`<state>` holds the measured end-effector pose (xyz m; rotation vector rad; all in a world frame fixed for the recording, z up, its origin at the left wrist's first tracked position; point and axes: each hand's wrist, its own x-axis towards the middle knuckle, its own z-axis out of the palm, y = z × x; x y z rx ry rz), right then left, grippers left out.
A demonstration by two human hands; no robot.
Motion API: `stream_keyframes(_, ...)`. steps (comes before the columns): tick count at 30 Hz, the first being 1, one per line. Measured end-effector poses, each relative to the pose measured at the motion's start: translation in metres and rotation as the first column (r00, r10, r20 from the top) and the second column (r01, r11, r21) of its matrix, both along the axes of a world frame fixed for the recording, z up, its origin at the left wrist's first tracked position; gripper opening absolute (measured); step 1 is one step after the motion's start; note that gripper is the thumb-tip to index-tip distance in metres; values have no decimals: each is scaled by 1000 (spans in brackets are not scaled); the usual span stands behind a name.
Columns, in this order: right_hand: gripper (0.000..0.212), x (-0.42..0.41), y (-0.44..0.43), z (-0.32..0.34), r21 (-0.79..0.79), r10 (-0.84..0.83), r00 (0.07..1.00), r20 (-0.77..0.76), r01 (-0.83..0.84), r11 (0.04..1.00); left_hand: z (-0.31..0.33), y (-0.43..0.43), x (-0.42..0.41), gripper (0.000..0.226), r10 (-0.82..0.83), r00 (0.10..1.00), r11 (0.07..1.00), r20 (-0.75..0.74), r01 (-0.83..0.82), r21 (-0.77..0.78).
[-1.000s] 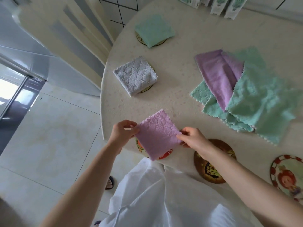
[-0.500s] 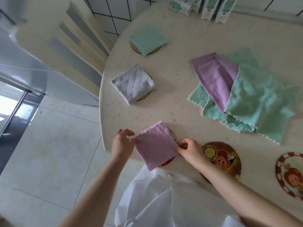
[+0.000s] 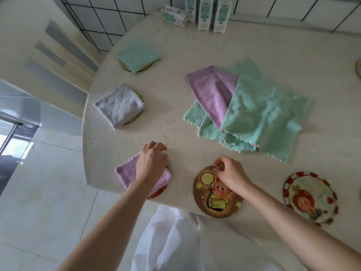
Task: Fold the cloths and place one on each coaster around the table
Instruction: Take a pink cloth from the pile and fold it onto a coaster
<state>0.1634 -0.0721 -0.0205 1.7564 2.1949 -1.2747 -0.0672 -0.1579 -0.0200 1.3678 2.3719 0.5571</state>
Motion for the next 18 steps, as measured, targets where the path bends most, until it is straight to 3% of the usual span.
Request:
stream_keyframes(12,13,165,75,-9,215,118,986,121,-142,966,-14,69,179,18,-263,964,964,-37,262,-38)
stream_keyframes(14,19,174,85,-9,287,224,943,245,-291,912,-15,81,193,20,-344,938,939,-43,343,-31)
stream_keyframes(18,38,177,99,-10,296,397,768,502,-584,756,-15,113,207,28,-477,868,878,-137,479,-16)
